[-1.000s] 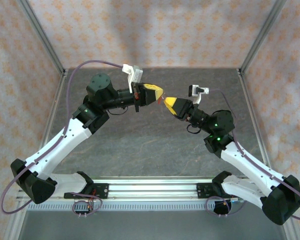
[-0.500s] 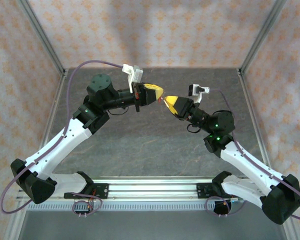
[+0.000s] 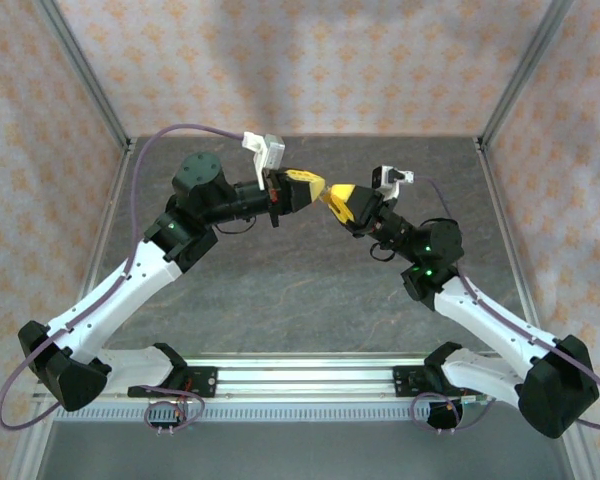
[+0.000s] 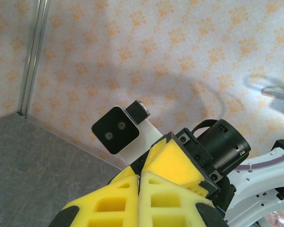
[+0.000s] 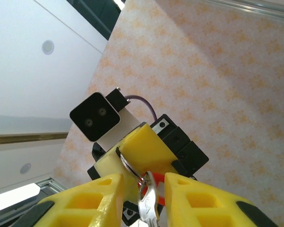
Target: Remove the keys from the keyring
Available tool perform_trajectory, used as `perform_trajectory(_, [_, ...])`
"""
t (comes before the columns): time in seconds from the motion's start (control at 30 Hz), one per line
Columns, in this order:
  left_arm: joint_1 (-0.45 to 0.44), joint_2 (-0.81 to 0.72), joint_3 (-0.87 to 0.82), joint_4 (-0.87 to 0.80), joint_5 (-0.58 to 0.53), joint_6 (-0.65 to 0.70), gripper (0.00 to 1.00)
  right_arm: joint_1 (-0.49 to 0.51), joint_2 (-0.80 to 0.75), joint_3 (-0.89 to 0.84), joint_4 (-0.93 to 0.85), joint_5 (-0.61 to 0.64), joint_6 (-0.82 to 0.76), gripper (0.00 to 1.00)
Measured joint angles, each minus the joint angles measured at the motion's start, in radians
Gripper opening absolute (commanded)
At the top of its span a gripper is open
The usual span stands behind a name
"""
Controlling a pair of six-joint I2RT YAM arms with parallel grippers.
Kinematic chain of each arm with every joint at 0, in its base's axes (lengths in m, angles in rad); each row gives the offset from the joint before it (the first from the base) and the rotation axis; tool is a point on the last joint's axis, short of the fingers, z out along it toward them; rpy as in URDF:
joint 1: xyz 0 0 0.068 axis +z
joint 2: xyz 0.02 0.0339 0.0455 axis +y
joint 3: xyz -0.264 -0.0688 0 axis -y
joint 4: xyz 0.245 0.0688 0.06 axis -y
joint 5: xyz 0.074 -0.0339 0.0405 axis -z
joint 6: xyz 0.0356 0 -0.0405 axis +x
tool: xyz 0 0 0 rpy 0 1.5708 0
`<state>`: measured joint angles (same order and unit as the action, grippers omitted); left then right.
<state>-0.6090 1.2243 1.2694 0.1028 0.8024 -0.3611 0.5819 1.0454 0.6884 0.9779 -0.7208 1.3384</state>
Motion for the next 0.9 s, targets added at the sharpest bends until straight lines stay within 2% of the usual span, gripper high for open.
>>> perform_trajectory(0.63, [-0.011,-0.008,-0.022,0.004,-0.060,0.023,0.02,0.022,0.001,0.000,0.006,0.000,0.035,0.27])
perform_trajectory(0.9, [-0.013,-0.018,-0.035,0.016,-0.083,0.030,0.02,0.023,0.001,0.000,-0.002,0.001,0.035,0.17])
